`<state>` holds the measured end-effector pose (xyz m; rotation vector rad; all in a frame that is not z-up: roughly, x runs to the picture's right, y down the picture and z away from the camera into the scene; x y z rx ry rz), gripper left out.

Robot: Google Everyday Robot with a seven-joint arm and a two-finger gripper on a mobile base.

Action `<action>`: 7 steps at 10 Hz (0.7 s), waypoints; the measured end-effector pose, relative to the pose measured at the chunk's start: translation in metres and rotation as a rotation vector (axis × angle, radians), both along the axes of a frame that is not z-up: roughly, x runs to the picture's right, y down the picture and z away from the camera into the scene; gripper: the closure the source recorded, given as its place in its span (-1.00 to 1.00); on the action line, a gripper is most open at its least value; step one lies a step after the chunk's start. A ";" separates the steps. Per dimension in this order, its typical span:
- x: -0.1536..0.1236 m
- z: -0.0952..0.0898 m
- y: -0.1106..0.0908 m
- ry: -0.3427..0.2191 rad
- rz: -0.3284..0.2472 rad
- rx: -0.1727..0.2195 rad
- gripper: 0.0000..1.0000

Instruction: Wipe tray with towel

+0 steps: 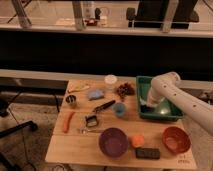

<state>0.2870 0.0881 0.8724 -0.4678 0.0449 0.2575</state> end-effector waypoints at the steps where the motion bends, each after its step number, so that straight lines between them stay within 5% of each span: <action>1: 0.008 0.002 0.006 0.013 0.014 -0.008 1.00; 7: 0.034 0.013 0.024 0.061 0.056 -0.036 1.00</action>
